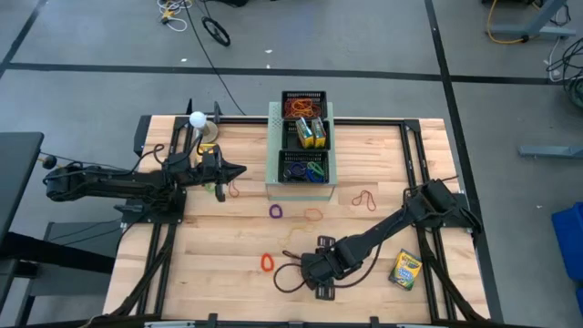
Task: Pick & Place Office Desk Supplies
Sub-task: Put the black spring keychain into the bottom black bin on the shelf
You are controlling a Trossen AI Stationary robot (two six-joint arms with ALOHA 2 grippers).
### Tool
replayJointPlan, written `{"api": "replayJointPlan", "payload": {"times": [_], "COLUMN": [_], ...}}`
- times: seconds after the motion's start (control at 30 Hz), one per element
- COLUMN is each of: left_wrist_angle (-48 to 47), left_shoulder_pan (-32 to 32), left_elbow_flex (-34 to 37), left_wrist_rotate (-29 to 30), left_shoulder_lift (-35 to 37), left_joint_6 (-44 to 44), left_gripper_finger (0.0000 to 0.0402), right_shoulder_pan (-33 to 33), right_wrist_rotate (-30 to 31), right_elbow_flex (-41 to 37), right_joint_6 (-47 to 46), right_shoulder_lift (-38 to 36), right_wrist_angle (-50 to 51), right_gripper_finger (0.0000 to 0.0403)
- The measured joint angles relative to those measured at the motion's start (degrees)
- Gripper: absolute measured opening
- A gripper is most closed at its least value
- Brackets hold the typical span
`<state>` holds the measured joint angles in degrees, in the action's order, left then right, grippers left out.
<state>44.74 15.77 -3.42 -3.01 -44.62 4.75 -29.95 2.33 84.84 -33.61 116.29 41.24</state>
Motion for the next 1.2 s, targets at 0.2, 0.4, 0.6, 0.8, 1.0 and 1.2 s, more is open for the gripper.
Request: {"api": "replayJointPlan", "payload": {"times": [0.2, 0.4, 0.6, 0.8, 1.0, 1.2], "left_wrist_angle": [0.01, -0.18, -0.08, -0.12, -0.04, -0.02], "left_shoulder_pan": [-0.01, -0.02, -0.02, -0.02, -0.02, -0.02], "left_elbow_flex": [0.00, -0.02, -0.04, -0.04, -0.04, -0.04], "left_wrist_rotate": [0.00, 0.00, -0.03, 0.00, 0.00, 0.00], "left_shoulder_lift": [0.00, 0.02, 0.02, 0.02, 0.02, 0.02], "left_joint_6": [0.00, 0.00, 0.00, 0.00, 0.00, 0.00], "left_gripper_finger": [0.0020, 0.0020, 0.0020, 0.0020, 0.0020, 0.0020], "right_shoulder_pan": [-2.15, -2.74, -2.34, -2.04, -2.07, -1.47], "right_wrist_rotate": [2.50, 1.94, 1.45, 0.37, -0.47, -0.67], "right_elbow_flex": [-0.08, -0.07, -0.07, -0.07, -0.07, -0.07], "right_joint_6": [-1.35, -6.51, -8.21, -6.44, -3.05, 0.08], "right_shoulder_lift": [1.17, 3.54, 4.15, 4.59, 3.82, 0.28], "right_wrist_angle": [-0.12, -2.08, -3.09, -4.12, -3.76, -2.62], "right_gripper_finger": [0.0195, 0.0157, 0.0120, 0.0088, 0.0061, 0.0041]}}
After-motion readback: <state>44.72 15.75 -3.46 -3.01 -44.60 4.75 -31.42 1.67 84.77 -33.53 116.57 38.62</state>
